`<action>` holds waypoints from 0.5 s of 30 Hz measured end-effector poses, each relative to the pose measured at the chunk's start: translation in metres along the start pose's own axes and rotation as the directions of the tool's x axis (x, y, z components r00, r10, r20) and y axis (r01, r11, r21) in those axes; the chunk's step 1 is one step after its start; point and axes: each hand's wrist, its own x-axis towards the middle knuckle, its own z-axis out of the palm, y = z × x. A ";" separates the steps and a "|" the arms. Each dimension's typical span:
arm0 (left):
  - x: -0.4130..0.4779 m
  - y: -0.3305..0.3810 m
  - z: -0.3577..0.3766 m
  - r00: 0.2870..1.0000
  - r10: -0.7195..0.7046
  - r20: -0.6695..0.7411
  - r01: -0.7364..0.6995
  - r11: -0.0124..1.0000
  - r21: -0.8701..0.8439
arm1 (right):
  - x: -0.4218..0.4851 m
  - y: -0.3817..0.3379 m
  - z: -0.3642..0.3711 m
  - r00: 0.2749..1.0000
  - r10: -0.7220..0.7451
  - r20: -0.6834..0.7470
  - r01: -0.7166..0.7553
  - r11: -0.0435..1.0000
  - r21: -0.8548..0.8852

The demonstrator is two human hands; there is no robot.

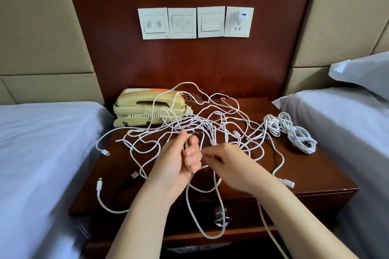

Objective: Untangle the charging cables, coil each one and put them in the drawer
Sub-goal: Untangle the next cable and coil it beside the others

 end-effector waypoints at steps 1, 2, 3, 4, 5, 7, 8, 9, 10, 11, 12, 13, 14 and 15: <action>0.000 0.001 0.001 0.999 0.022 -0.026 -0.022 1.000 -0.013 | -0.001 -0.002 0.001 1.000 -0.007 0.016 0.007 1.000 -0.028; 0.001 0.001 0.002 0.998 0.046 -0.050 -0.048 0.998 -0.030 | -0.002 -0.004 0.002 0.999 -0.017 0.034 0.019 0.998 -0.053; 0.002 0.002 0.003 0.995 0.071 -0.070 -0.074 0.996 -0.048 | -0.004 -0.007 0.004 0.998 -0.025 0.049 0.028 0.997 -0.071; 0.003 0.003 0.003 0.992 0.093 -0.091 -0.098 0.994 -0.057 | -0.006 -0.011 0.005 0.998 -0.025 0.061 0.030 0.996 -0.083; 0.005 0.004 0.003 0.987 0.116 -0.113 -0.123 0.991 -0.051 | -0.007 -0.014 0.007 0.997 -0.023 0.072 0.030 0.995 -0.094; 0.009 0.002 0.000 0.967 0.192 -0.168 -0.188 0.981 0.042 | -0.009 -0.021 0.010 0.994 -0.029 0.105 0.039 0.995 -0.093; 0.011 0.000 -0.002 0.951 0.244 -0.191 -0.222 0.967 0.129 | -0.010 -0.025 0.010 0.991 -0.034 0.130 0.044 0.996 -0.080; 0.013 -0.002 -0.004 0.934 0.294 -0.204 -0.250 0.943 0.218 | -0.010 -0.028 0.009 0.987 -0.038 0.155 0.049 0.997 -0.064; 0.013 -0.003 -0.006 0.921 0.331 -0.207 -0.265 0.919 0.292 | -0.011 -0.031 0.007 0.984 -0.043 0.171 0.052 0.997 -0.051; 0.014 -0.003 -0.008 0.912 0.355 -0.208 -0.270 0.898 0.346 | -0.012 -0.033 0.003 0.983 -0.048 0.177 0.056 0.998 -0.038; 0.015 -0.003 -0.010 0.906 0.370 -0.206 -0.272 0.881 0.386 | -0.013 -0.035 -0.001 0.984 -0.056 0.171 0.061 0.998 -0.020; 0.015 -0.002 -0.012 0.902 0.380 -0.205 -0.270 0.867 0.418 | -0.013 -0.037 -0.005 0.986 -0.069 0.153 0.070 0.998 -0.003; 0.015 0.000 -0.014 0.899 0.387 -0.204 -0.267 0.855 0.444 | -0.014 -0.037 -0.009 0.988 -0.085 0.125 0.084 0.996 0.010; 0.015 0.001 -0.014 0.897 0.395 -0.199 -0.265 0.840 0.473 | -0.014 -0.038 -0.012 0.991 -0.097 0.089 0.096 0.995 0.019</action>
